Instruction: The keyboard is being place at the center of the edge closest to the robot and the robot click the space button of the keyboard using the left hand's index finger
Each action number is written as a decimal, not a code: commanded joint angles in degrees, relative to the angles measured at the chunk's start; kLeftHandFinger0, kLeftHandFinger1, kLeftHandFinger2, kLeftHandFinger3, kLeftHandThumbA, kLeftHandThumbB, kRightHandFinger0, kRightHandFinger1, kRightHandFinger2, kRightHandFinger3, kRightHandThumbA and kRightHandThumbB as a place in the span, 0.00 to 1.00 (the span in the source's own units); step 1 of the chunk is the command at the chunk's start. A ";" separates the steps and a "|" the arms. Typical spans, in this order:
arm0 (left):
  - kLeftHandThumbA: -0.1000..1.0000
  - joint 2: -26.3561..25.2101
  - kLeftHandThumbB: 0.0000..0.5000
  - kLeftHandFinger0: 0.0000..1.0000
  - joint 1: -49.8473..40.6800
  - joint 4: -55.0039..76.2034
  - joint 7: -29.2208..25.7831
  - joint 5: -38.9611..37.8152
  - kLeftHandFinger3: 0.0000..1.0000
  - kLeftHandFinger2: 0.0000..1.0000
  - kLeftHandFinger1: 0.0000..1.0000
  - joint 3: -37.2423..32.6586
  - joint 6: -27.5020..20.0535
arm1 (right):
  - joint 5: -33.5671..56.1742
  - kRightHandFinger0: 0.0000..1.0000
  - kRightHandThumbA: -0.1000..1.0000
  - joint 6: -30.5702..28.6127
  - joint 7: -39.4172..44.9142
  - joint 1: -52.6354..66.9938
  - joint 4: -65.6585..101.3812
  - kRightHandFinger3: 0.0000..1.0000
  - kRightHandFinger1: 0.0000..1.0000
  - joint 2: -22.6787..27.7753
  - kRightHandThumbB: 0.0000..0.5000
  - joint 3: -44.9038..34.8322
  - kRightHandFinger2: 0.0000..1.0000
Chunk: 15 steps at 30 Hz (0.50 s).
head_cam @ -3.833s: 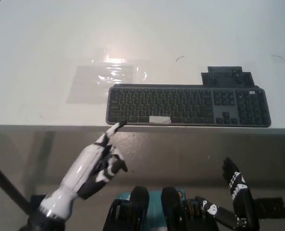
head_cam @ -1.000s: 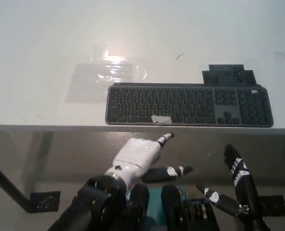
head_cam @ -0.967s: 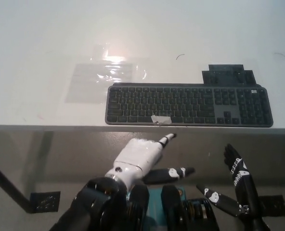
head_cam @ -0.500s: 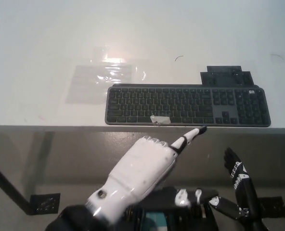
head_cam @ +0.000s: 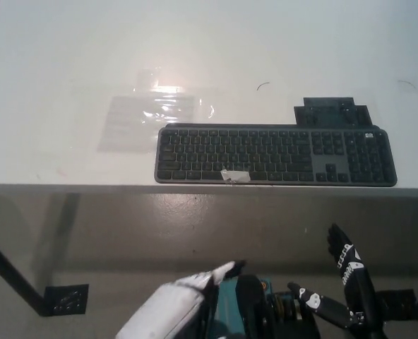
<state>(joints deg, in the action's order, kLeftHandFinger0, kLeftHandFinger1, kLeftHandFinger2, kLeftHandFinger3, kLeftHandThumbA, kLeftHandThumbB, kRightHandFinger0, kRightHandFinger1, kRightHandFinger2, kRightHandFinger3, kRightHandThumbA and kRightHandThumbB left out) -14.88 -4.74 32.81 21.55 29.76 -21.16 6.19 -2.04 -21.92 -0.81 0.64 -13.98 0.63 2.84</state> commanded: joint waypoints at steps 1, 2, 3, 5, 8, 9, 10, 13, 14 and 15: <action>1.00 0.30 0.67 1.00 -4.75 -13.62 -10.82 -15.85 1.00 1.00 1.00 7.19 -22.37 | -0.46 1.00 1.00 -2.42 1.33 0.39 1.85 1.00 1.00 -0.12 0.64 1.26 1.00; 1.00 1.06 0.67 1.00 -4.57 -16.09 -10.88 -16.90 1.00 1.00 1.00 8.34 -22.67 | -0.52 1.00 1.00 -2.78 1.43 0.54 1.71 1.00 1.00 -0.06 0.63 1.39 1.00; 1.00 1.63 0.66 1.00 -4.65 -17.98 -10.93 -17.63 1.00 1.00 1.00 9.19 -23.23 | -0.61 1.00 1.00 -2.77 1.44 0.89 1.77 1.00 1.00 -0.06 0.63 1.50 1.00; 1.00 2.26 0.68 1.00 -4.03 -22.14 -11.02 -18.17 1.00 1.00 1.00 10.58 -24.27 | -0.73 1.00 1.00 -3.02 1.45 1.00 1.50 1.00 1.00 -0.02 0.62 1.65 1.00; 1.00 3.37 0.71 1.00 -4.70 -26.98 -9.91 -20.67 1.00 1.00 1.00 12.60 -24.27 | -0.80 1.00 1.00 -2.98 1.65 2.04 1.46 1.00 1.00 -0.28 0.63 2.27 1.00; 1.00 3.59 0.69 1.00 -4.97 -28.31 -9.65 -21.08 1.00 1.00 1.00 12.94 -24.76 | -0.90 1.00 1.00 -3.04 1.72 2.37 1.48 1.00 1.00 -0.28 0.65 2.50 1.00; 1.00 3.78 0.66 1.00 -5.03 -29.50 -9.56 -21.07 1.00 1.00 1.00 13.21 -25.22 | -0.94 1.00 1.00 -3.20 1.73 2.45 1.36 1.00 1.00 -0.27 0.66 2.64 1.00; 1.00 4.49 0.61 1.00 -4.89 -33.41 -9.68 -20.44 1.00 1.00 1.00 14.08 -26.88 | -0.84 1.00 1.00 -3.23 1.86 2.61 1.22 1.00 1.00 -0.16 0.67 3.04 1.00; 1.00 4.76 0.62 1.00 -4.77 -34.82 -9.56 -20.39 1.00 1.00 1.00 14.45 -26.83 | -0.96 1.00 1.00 -3.20 1.66 2.66 1.16 1.00 1.00 -0.25 0.68 3.13 1.00; 1.00 4.97 0.62 1.00 -4.37 -36.72 -9.39 -20.80 1.00 1.00 1.00 14.76 -27.58 | -0.68 1.00 1.00 -2.98 1.71 2.68 1.15 1.00 1.00 -0.31 0.69 3.19 1.00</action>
<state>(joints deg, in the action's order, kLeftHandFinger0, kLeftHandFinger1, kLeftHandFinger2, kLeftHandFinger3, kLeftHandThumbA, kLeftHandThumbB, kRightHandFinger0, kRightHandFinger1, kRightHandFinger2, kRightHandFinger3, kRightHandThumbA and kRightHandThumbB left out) -11.45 -8.78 2.27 17.07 17.80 -9.28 -8.06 -2.20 -21.93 -0.66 3.19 -14.08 0.63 4.72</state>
